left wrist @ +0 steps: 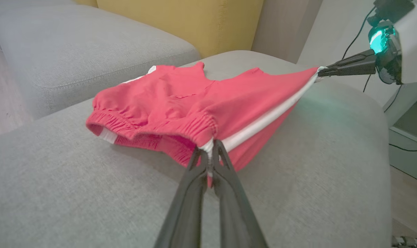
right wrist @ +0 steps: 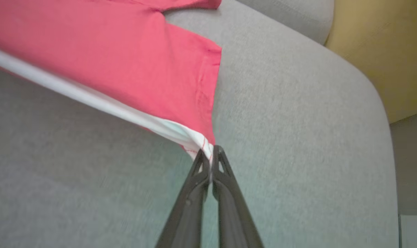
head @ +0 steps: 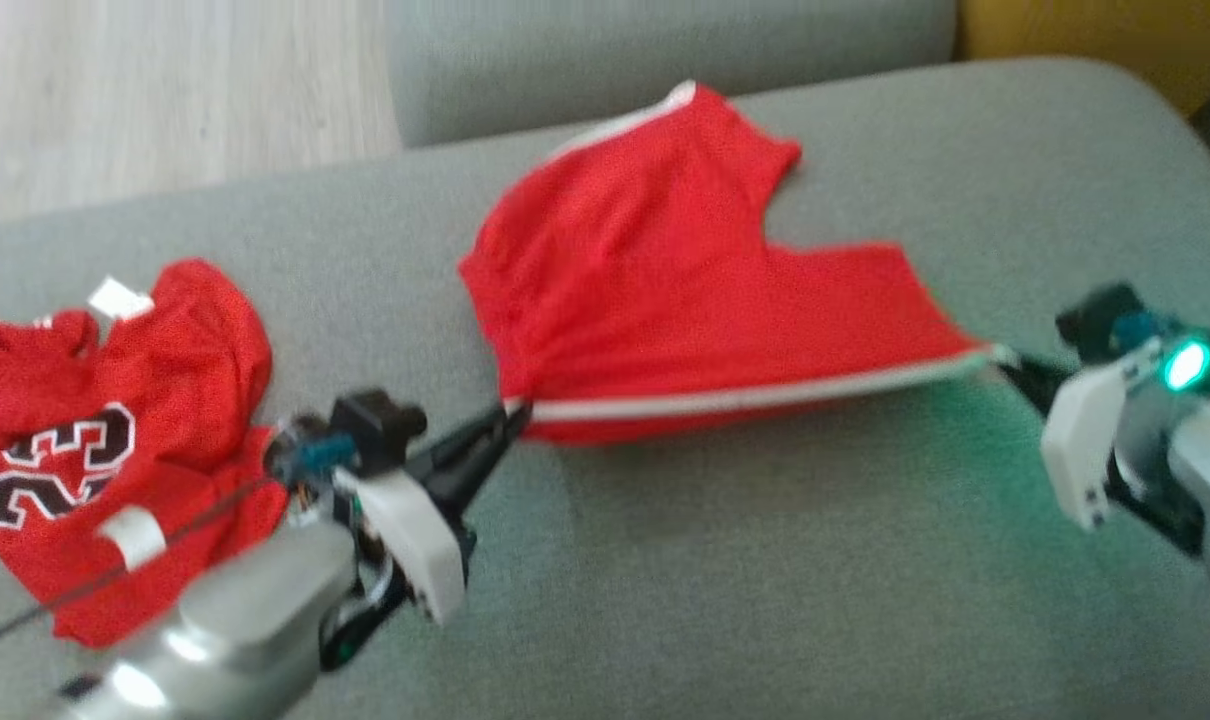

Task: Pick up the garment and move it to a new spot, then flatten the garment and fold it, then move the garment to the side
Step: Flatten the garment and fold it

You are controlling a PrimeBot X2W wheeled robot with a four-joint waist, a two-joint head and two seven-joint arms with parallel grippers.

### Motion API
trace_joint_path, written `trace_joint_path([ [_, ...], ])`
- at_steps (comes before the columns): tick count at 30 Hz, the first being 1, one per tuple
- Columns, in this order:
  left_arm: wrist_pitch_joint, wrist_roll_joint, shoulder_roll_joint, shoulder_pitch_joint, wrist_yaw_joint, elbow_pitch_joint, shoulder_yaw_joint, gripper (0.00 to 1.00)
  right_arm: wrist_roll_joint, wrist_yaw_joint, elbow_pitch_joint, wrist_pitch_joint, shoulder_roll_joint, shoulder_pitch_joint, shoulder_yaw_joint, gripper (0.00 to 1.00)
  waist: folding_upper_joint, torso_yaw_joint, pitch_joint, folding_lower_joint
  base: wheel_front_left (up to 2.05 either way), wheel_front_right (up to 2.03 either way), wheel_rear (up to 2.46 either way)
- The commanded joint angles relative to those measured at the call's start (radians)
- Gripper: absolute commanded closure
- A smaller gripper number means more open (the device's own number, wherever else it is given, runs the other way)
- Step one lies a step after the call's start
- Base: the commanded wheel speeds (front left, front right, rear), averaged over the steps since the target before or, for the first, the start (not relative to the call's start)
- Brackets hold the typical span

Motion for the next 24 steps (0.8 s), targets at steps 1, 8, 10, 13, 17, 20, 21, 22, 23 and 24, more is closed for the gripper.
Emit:
trace_joint_path([
  [1, -0.011, -0.011, 0.048, -0.019, 0.002, -0.014, 0.033, 1.0, 0.027, 0.006, -0.012, 0.016, -0.07, 0.023, 0.008, 1.0, 0.0, -0.009, -0.044, 0.0002, 0.0, 0.0, 0.0],
  [8, -0.004, -0.01, 0.075, 0.09, 0.032, -0.138, 0.027, 1.0, 0.192, 0.006, -0.179, 0.115, -0.212, 0.088, 0.096, 1.0, 0.0, -0.025, -0.101, 0.0002, 0.0, 0.0, 0.0],
  [10, 0.006, -0.008, 0.085, 0.119, 0.048, -0.194, 0.026, 1.0, 0.224, 0.006, -0.223, 0.129, -0.252, 0.106, 0.105, 1.0, 0.0, -0.027, -0.11, 0.0002, 0.0, 0.0, 0.0],
  [13, 0.009, -0.006, 0.107, 0.143, 0.076, -0.27, 0.026, 1.0, 0.249, 0.006, -0.259, 0.112, -0.292, 0.117, 0.098, 1.0, 0.0, -0.026, -0.112, 0.0002, 0.0, 0.0, 0.0],
  [17, 0.019, -0.004, 0.134, 0.138, 0.109, -0.319, 0.036, 1.0, 0.244, 0.006, -0.26, 0.06, -0.295, 0.112, 0.071, 1.0, 0.0, -0.024, -0.106, 0.0002, 0.0, 0.0, 0.0],
  [20, 0.022, -0.007, 0.14, 0.131, 0.12, -0.332, 0.044, 1.0, 0.223, 0.006, -0.257, 0.015, -0.282, 0.094, 0.052, 1.0, 0.0, -0.022, -0.099, 0.0002, 0.0, 0.0, 0.0],
  [21, 0.022, -0.009, 0.14, 0.127, 0.123, -0.335, 0.048, 1.0, 0.215, 0.006, -0.256, -0.005, -0.275, 0.087, 0.045, 1.0, 0.0, -0.019, -0.095, 0.0002, 0.0, 0.0, 0.0],
  [22, 0.023, -0.01, 0.141, 0.122, 0.126, -0.336, 0.052, 1.0, 0.206, 0.006, -0.252, -0.021, -0.268, 0.078, 0.038, 1.0, 0.0, -0.016, -0.091, 0.0002, 0.0, 0.0, 0.0],
  [23, 0.024, -0.009, 0.14, 0.116, 0.13, -0.336, 0.056, 1.0, 0.194, 0.006, -0.247, -0.034, -0.26, 0.07, 0.034, 1.0, 0.0, -0.012, -0.085, 0.0002, 0.0, 0.0, 0.0],
  [24, 0.024, -0.01, 0.138, 0.109, 0.134, -0.335, 0.06, 1.0, 0.183, 0.006, -0.24, -0.041, -0.252, 0.06, 0.03, 1.0, 0.0, -0.008, -0.079, 0.0002, 0.0, 0.0, 0.0],
])
